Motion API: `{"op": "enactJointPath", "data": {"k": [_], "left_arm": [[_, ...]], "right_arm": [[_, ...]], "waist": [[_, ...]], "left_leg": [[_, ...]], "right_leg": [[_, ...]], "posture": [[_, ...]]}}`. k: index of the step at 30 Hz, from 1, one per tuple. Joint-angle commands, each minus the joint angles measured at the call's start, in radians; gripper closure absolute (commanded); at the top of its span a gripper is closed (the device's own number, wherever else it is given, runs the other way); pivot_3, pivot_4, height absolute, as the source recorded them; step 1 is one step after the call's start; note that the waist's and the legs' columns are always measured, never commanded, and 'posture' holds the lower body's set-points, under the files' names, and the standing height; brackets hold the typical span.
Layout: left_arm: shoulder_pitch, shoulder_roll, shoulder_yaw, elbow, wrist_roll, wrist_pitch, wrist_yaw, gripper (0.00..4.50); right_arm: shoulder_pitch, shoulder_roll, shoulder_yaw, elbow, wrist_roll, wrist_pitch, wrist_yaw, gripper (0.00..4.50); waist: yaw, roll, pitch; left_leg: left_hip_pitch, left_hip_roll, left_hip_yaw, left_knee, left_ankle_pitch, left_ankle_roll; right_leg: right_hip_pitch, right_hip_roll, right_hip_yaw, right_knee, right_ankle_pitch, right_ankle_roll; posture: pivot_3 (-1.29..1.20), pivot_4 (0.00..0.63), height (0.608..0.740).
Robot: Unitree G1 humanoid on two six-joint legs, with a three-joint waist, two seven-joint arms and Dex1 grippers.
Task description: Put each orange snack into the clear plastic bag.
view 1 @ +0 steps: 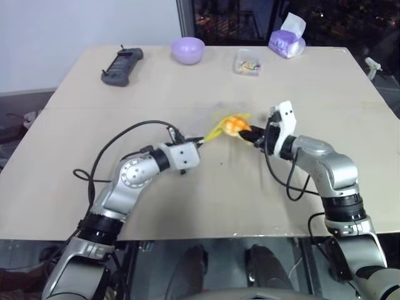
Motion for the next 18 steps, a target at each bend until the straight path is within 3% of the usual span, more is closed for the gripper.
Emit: {"op": "enactJointPath", "data": {"k": [1, 7, 13, 18], "left_arm": [[-0.005, 0.009, 0.023, -0.044, -0.055, 0.016, -0.046, 4.50], [-0.019, -0.018, 0.016, -0.082, -0.074, 0.050, -0.057, 4.50], [-0.008, -0.017, 0.018, -0.090, -0.065, 0.025, -0.053, 4.50], [0.032, 0.005, 0.014, -0.058, -0.038, -0.007, -0.048, 4.50]], "right_arm": [[-0.025, -0.046, 0.087, -0.011, -0.126, -0.163, -0.005, 3.77], [-0.027, -0.101, 0.248, 0.026, -0.315, -0.336, 0.010, 3.77], [-0.029, -0.104, 0.257, 0.048, -0.356, -0.385, 0.026, 3.77], [-0.038, 0.015, 0.085, 0.024, -0.143, -0.192, 0.021, 3.77]], "waist": [[0.000, 0.000, 0.000], [-0.001, 0.000, 0.000], [0.000, 0.000, 0.000], [-0.002, 0.001, 0.000]], "left_leg": [[0.000, 0.000, 0.000, 0.000, 0.000, 0.000], [0.000, 0.000, 0.000, 0.000, 0.000, 0.000], [0.000, 0.000, 0.000, 0.000, 0.000, 0.000], [0.000, 0.001, 0.001, 0.000, 0.000, 0.000]], "right_leg": [[0.000, 0.000, 0.000, 0.000, 0.000, 0.000], [0.000, 0.000, 0.000, 0.000, 0.000, 0.000], [0.000, 0.000, 0.000, 0.000, 0.000, 0.000], [0.000, 0.000, 0.000, 0.000, 0.000, 0.000]], "posture": [[0.00, 0.150, 0.718], [0.00, 0.150, 0.718], [0.00, 0.150, 0.718], [0.00, 0.150, 0.718]]}}
